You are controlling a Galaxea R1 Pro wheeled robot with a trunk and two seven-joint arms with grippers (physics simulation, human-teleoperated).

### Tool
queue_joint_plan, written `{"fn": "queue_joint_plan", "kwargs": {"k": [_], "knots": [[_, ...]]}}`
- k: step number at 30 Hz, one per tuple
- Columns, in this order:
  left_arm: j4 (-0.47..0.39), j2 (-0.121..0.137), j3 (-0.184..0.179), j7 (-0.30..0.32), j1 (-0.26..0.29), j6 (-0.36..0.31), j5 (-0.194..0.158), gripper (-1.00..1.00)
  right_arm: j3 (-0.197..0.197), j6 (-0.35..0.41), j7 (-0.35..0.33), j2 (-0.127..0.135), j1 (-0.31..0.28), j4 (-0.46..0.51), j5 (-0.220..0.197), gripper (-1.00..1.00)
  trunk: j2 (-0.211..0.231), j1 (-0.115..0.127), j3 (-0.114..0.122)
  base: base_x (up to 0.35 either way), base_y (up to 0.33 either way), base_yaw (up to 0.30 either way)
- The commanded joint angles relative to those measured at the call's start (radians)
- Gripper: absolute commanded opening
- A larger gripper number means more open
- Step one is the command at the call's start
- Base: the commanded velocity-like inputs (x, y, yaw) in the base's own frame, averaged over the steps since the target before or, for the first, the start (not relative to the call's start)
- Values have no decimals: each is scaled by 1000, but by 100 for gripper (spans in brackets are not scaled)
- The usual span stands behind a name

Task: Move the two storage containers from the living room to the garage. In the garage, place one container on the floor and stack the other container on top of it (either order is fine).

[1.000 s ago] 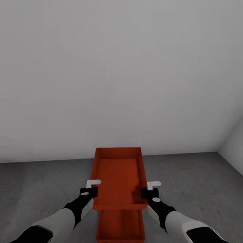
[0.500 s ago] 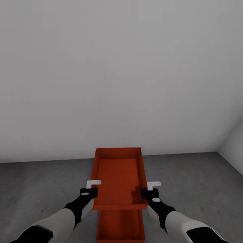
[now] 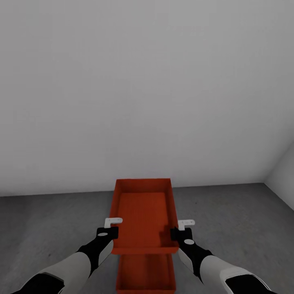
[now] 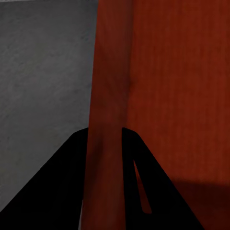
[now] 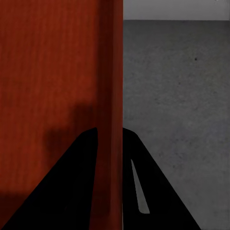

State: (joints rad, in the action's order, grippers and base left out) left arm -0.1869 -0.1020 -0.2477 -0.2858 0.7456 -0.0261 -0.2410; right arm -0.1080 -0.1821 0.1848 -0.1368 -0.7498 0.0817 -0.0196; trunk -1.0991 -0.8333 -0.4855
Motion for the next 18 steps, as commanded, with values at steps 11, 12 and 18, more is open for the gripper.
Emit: {"fn": "queue_joint_plan", "kwargs": {"k": [11, 12, 18], "knots": [[-5, 0, 46, -12, 1, 45, 19, -100, 21, -5, 81, 0, 0, -57, -13, -100, -78, -42, -35, 0, 0, 0], [-5, -1, 45, -12, 1, 45, 19, -100, 21, -5, 81, 0, 0, -57, -13, -100, -85, -46, -39, 0, 0, 0], [-5, -1, 46, -12, 1, 45, 19, -100, 21, -5, 81, 0, 0, -57, -13, -100, -127, -69, -57, 0, 0, 0]]}}
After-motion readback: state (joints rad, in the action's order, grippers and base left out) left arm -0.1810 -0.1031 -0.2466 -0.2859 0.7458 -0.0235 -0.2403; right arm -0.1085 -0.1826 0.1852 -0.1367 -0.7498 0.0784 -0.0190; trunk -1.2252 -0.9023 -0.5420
